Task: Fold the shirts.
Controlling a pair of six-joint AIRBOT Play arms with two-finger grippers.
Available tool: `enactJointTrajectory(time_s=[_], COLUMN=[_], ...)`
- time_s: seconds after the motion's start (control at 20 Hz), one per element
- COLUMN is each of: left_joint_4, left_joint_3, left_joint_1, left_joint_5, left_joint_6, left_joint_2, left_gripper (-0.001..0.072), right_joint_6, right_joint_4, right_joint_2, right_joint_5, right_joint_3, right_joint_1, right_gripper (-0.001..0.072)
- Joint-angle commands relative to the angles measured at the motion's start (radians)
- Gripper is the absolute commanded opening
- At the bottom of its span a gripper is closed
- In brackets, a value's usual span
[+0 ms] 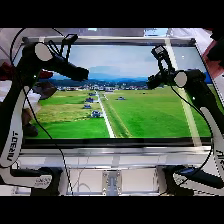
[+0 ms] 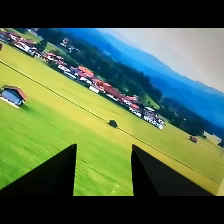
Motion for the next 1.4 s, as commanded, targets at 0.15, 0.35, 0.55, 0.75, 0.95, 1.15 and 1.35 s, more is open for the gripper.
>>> enactJointTrajectory(time_s=[0.15,0.35,0.55,0.75,0.95,1.15,1.35], left_joint_4=[0.0,0.0,0.0,0.019,0.305,0.737,0.961], left_joint_3=[0.001,0.001,0.001,0.001,0.001,0.001,0.001], left_joint_1=[0.0,0.0,0.0,0.0,0.0,0.001,0.085], left_joint_5=[0.0,0.0,0.014,0.037,0.088,0.06,0.144], left_joint_6=[0.0,0.0,0.0,0.005,0.002,-0.008,-0.203], left_joint_2=[0.001,0.001,0.0,0.001,0.001,0.001,0.0], left_gripper=[0.0012,0.0012,0.0012,0.0016,0.0026,0.0508,0.0667], right_joint_6=[0.0,0.0,0.0,0.0,0.001,0.004,0.004], right_joint_4=[0.0,0.0,0.0,0.0,0.037,0.151,0.172], right_joint_2=[-0.001,-0.001,-0.001,-0.001,-0.001,-0.001,-0.001], right_joint_5=[0.0,0.0,0.0,0.0,-0.041,-0.053,-0.05], right_joint_3=[0.0,0.0,0.0,0.0,0.0,0.0,0.0], right_joint_1=[0.001,0.001,0.001,0.001,0.001,0.001,0.001], right_gripper=[0.0385,0.0385,0.0385,0.0385,0.0386,0.0386,0.0385])
